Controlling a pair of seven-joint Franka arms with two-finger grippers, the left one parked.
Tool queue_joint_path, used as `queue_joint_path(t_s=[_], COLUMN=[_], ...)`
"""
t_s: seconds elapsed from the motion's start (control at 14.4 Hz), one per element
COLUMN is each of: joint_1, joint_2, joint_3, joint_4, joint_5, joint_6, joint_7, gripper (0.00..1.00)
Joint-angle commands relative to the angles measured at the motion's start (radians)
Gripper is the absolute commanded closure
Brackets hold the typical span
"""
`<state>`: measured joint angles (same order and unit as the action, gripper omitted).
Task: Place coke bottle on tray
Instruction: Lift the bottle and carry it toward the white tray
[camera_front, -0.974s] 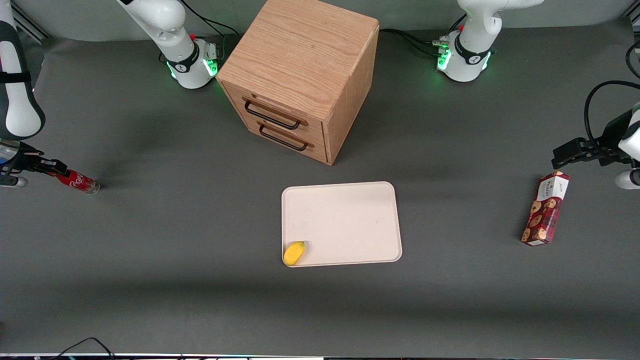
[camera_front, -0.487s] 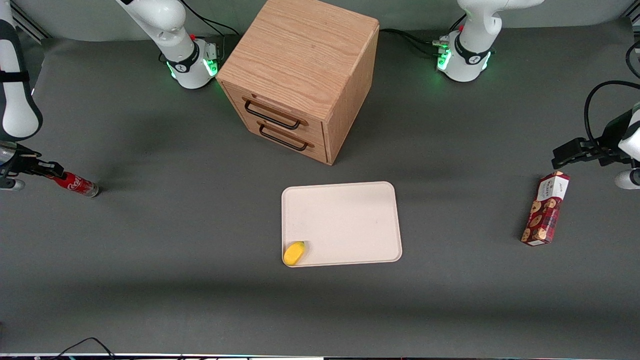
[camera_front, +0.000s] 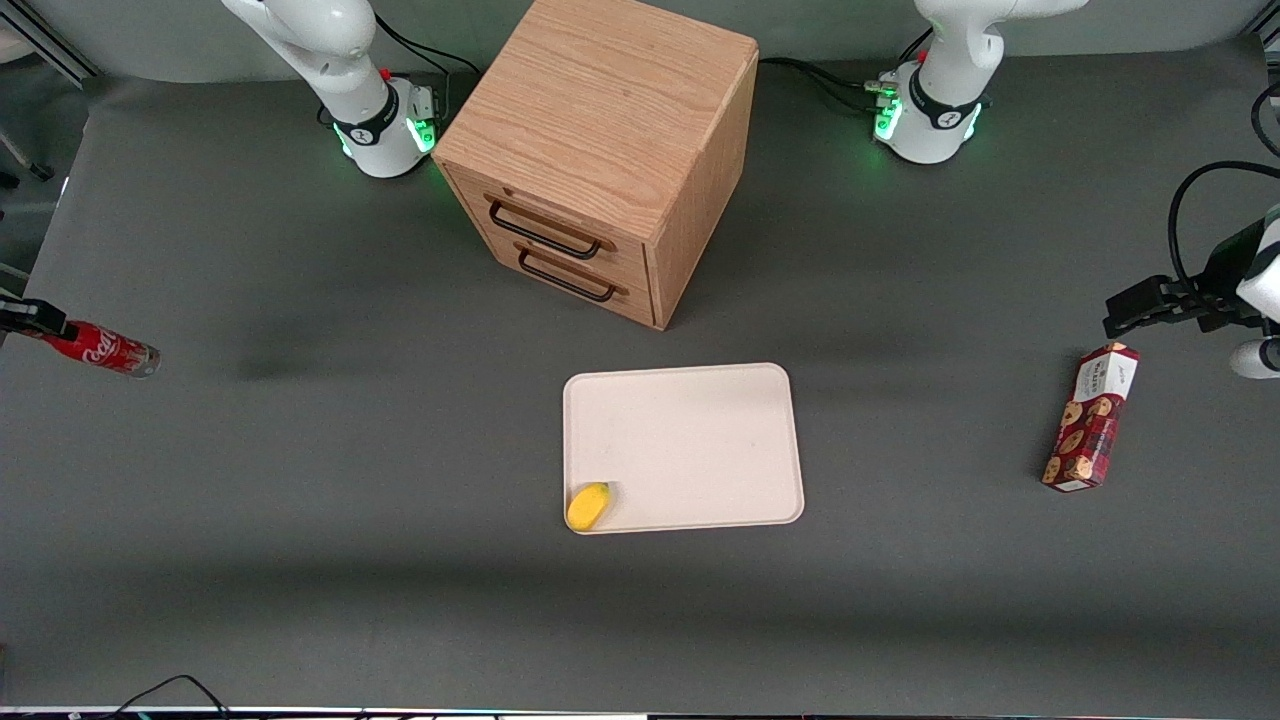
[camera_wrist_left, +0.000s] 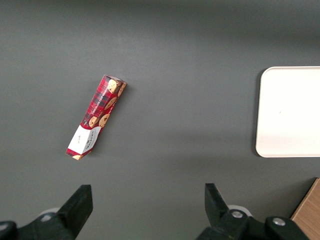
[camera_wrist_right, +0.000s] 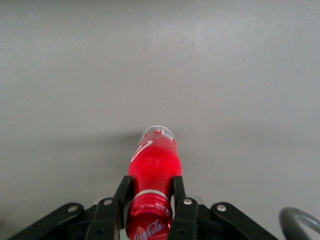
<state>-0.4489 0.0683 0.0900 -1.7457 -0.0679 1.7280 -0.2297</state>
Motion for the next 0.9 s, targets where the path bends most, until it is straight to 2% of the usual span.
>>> queue_joint_path(t_s=[0.0, 0.28, 0.49, 0.83], joint_1=[0.070, 0.125, 0.215, 0.497], joint_2=[0.011, 0.033, 0.120, 0.322], joint_3=[0.078, 0.272, 0.381, 0.378], joint_4=[0.171, 0.314, 0.457, 0.638], joint_5=[-0.039, -0.039, -0.036, -0.039], joint_6=[-0.193, -0.323, -0.370, -0.351], joint_7=[0.201, 0.520, 0.790, 1.116], gripper=[1.00, 1.00, 1.00, 1.00])
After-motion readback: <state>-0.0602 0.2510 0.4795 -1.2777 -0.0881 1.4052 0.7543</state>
